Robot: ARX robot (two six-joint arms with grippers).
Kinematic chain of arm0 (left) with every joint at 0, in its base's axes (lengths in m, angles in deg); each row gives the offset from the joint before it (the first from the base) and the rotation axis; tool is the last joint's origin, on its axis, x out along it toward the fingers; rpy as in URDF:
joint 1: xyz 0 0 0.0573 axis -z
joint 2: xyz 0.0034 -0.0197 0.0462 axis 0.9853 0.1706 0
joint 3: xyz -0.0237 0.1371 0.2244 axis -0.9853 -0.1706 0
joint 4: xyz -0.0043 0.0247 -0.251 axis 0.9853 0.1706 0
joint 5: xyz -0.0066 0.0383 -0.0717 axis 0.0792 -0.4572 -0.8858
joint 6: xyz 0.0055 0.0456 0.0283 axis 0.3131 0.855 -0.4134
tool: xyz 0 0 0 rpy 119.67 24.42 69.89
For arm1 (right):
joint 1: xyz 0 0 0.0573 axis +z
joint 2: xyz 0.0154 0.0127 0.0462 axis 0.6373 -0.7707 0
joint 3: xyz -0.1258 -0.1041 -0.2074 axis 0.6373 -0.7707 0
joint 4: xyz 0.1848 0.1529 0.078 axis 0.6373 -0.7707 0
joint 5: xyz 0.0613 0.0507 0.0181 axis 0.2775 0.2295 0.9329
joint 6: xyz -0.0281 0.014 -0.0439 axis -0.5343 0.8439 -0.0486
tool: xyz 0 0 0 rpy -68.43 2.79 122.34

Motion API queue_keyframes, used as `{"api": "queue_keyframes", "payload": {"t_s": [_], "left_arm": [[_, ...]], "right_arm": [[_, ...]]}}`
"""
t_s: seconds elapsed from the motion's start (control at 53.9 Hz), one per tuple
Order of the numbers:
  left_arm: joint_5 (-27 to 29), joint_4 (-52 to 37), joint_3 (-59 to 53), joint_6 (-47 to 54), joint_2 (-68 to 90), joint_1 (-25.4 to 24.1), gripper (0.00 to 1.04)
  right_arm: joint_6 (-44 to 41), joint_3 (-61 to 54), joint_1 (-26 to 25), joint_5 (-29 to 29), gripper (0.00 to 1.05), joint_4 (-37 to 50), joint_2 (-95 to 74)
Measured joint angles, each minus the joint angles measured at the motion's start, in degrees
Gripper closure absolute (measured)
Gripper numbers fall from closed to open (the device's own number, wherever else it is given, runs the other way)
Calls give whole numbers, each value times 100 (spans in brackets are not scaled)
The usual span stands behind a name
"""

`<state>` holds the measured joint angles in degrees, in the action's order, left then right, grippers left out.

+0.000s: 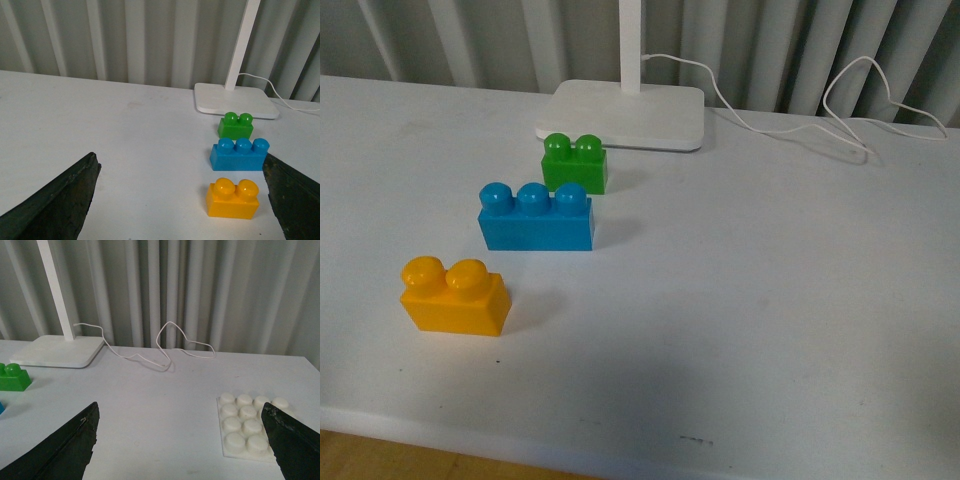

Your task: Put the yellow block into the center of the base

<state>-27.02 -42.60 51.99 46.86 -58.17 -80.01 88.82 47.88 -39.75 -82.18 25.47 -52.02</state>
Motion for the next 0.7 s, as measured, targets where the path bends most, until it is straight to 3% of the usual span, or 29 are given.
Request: {"api": "queue_keyframes", "payload": {"t_s": [0.705], "left_arm": [[0,0,-2,0,0,0,6]], "right_arm": [[0,0,0,0,9,0,0]]}}
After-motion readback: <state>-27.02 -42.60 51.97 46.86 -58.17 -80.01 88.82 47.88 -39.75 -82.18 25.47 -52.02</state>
